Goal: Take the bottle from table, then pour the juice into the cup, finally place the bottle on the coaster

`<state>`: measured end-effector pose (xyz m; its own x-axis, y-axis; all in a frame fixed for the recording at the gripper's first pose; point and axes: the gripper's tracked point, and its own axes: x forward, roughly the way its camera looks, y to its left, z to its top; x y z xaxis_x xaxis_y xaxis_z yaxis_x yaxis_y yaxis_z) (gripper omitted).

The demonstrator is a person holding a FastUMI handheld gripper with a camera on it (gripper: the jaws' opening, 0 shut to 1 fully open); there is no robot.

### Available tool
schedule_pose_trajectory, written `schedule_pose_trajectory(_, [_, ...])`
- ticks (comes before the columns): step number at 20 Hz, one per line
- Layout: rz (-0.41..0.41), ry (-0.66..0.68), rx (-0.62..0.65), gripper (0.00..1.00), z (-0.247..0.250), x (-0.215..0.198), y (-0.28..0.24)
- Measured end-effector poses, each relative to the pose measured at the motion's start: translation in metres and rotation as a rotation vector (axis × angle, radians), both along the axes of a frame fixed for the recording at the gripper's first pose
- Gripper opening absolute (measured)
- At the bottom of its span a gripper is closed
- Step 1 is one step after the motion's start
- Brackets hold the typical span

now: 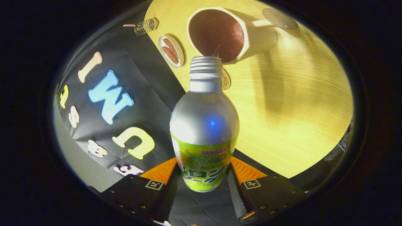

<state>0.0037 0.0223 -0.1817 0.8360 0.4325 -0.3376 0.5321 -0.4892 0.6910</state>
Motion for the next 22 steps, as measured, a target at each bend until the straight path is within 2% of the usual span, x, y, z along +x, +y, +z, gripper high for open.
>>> schedule_pose_trajectory(22, [-0.010, 0.073, 0.058, 0.76, 0.0026, 0.0050, -0.0006])
